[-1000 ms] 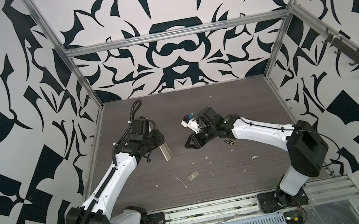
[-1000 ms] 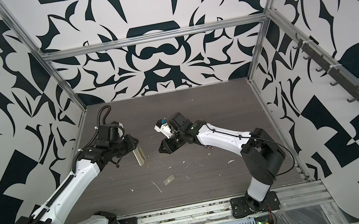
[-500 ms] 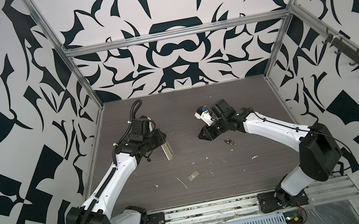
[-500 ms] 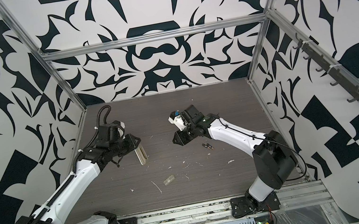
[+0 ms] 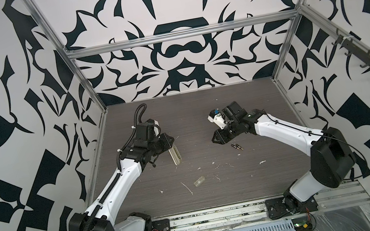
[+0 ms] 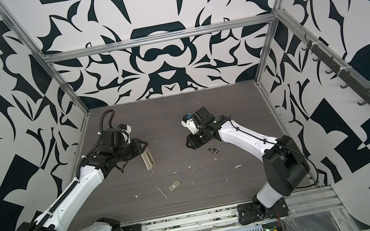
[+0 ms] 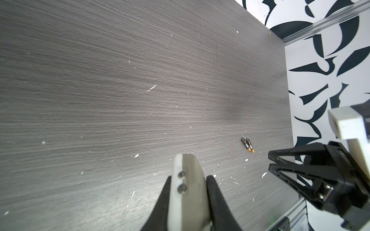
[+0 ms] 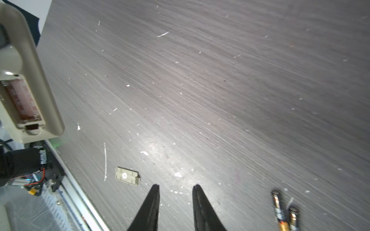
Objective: Load the batteries into the remote control
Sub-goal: 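Move the open right gripper over the two AA batteries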
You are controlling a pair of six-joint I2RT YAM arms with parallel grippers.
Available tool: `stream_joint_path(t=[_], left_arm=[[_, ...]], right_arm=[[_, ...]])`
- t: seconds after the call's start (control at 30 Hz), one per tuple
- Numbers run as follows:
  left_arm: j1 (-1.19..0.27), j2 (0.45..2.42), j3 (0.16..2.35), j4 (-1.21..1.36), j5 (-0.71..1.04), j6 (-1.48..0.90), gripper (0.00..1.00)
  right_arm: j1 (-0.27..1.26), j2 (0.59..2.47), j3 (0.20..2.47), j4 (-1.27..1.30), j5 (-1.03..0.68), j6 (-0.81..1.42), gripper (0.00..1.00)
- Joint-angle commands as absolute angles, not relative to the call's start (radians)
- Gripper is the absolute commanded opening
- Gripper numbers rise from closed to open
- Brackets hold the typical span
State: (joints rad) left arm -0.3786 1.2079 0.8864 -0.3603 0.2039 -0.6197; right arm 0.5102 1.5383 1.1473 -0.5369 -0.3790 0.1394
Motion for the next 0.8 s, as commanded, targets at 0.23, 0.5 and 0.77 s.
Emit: stream_joint_path(t=[0.23,0.5,0.77], left_arm=[[-0.374,1.207,0.849,-0.279,0.276,-0.612,0.0],[-0.376,1.219,0.844,-0.25,0.313,-0.614,0.0],[-0.376,1.235,0.844,-0.22,0.353,-0.609,0.0]], right_arm=[[0.422,1.49,1.128,-0.622,-0.306,0.061,0.41],[0.412,1.525,1.12,-0.641,-0.22,0.042,0.45],[0.413,1.556,1.104,-0.645,-0.155,0.036,0.55]])
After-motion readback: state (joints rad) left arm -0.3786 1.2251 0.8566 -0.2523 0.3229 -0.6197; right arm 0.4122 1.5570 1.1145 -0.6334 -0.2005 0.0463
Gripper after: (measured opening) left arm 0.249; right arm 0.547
